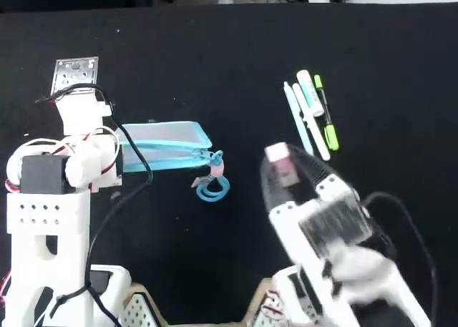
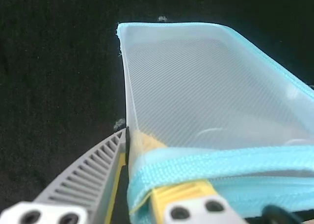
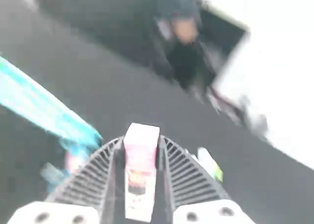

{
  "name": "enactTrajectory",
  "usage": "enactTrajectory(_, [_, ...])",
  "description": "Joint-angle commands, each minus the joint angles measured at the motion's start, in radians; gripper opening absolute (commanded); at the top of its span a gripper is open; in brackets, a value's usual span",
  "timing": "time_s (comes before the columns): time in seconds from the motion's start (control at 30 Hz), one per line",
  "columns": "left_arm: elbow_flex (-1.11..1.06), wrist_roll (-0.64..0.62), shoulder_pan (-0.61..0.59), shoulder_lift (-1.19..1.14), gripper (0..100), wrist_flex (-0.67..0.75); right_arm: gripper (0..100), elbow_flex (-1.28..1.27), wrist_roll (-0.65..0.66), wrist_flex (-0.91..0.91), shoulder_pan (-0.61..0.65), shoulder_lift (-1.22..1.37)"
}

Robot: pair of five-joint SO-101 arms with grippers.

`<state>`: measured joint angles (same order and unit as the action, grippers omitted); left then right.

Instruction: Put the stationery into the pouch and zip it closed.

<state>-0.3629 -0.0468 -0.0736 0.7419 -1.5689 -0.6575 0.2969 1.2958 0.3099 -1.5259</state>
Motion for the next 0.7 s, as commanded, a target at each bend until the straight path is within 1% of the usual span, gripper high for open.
enactTrajectory(0.0, [-0.007, -0.015, -0.002, -0.006, 3, 0.008, 1.5, -0.024, -0.150, -0.172, 0.242, -0.070])
enactTrajectory(0.07, [-0.007, -0.015, -0.002, -0.006, 3, 0.006, 1.5, -0.074, -0.187, -0.269, 0.330, -0.071])
enactTrajectory(0.13, [-0.007, -0.015, -0.002, -0.006, 3, 0.006, 1.5, -0.154, -0.195, -0.390, 0.402, -0.071])
enactTrajectory(0.23, [-0.007, -0.015, -0.002, -0.006, 3, 0.005, 1.2, -0.306, -0.193, -0.621, 0.460, -0.071])
enactTrajectory(0.33, [-0.007, -0.015, -0.002, -0.006, 3, 0.005, 1.2, -0.463, -0.193, -0.875, 0.463, -0.071])
enactTrajectory(0.43, [-0.007, -0.015, -0.002, -0.006, 3, 0.003, 1.2, -0.593, -0.193, -1.073, 0.468, -0.071])
enactTrajectory(0.53, [-0.007, -0.015, -0.002, -0.006, 3, 0.003, 1.1, -0.685, -0.193, -1.188, 0.468, -0.071])
enactTrajectory(0.67, [-0.007, -0.015, -0.002, -0.006, 3, 0.006, 1.1, -0.769, -0.193, -1.261, 0.468, -0.070])
